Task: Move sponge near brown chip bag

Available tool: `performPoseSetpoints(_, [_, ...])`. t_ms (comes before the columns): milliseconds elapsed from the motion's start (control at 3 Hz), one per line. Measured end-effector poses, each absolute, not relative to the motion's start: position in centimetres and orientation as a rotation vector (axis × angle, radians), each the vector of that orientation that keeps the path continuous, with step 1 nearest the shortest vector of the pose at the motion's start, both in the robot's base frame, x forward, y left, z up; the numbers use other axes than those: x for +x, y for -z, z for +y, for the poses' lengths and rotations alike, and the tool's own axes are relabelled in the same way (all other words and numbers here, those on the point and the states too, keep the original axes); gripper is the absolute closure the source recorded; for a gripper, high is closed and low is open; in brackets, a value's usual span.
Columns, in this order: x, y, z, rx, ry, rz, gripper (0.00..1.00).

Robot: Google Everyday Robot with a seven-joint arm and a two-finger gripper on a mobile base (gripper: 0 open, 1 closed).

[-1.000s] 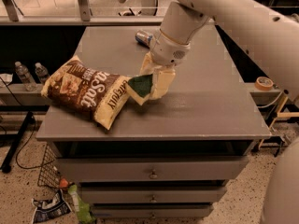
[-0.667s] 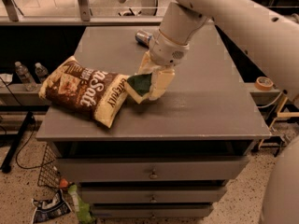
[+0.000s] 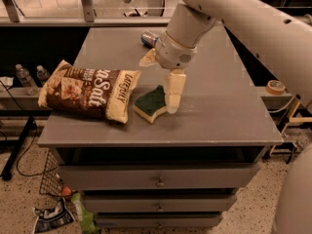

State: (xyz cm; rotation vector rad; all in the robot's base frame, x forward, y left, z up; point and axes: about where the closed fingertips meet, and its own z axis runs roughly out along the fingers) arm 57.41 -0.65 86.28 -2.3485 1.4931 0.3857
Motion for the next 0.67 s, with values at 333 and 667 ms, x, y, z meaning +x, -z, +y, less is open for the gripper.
performPoseSetpoints(333, [57.2,-87.1,-3.7,-2.271,-0.341,1.567,0.00])
performPoseSetpoints(667, [56.0,-88.5,-8.9,-2.141,-0.266,1.686,0.00])
